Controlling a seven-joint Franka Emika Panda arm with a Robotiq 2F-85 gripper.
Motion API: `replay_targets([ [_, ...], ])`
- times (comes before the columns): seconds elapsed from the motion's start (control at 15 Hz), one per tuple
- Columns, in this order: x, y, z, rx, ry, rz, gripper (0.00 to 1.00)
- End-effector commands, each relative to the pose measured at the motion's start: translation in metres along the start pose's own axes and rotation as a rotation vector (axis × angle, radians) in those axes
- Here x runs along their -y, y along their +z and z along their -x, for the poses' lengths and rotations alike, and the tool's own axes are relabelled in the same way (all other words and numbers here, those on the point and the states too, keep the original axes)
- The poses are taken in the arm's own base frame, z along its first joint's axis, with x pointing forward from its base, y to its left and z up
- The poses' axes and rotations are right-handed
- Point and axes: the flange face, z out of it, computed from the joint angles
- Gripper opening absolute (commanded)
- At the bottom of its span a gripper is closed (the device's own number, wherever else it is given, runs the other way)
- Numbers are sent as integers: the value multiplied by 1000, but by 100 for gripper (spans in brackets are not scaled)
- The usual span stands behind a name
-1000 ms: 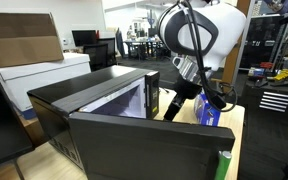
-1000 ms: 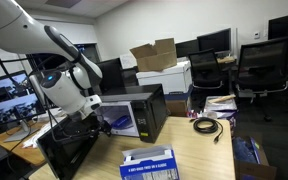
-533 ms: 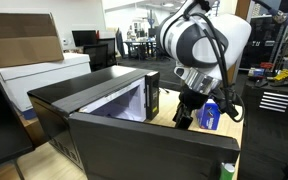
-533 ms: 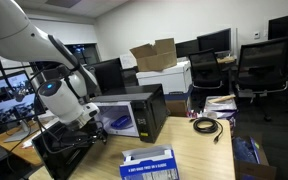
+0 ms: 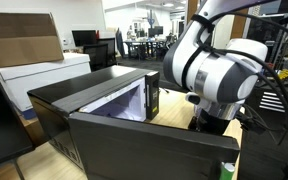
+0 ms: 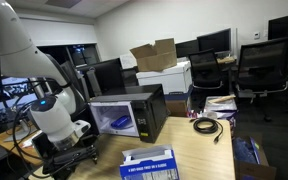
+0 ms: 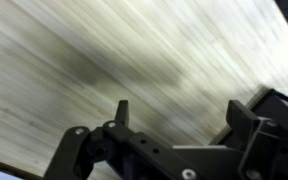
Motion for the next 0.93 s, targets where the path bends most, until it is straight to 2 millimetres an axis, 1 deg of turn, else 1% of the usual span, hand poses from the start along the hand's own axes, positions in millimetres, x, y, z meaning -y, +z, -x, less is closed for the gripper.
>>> replay_targets([
  [0.0, 4, -1, 18, 84, -98, 48, 100],
  [0.27, -7, -1, 27, 144, -132, 105, 100],
  [0.67, -26, 5, 39, 192, -193, 138, 100],
  [0.73, -28, 6, 41, 192, -188, 137, 100],
  [0.8, -32, 3, 37, 178, -150, 146, 100],
  [0.87, -38, -3, 31, 155, -77, 162, 100],
])
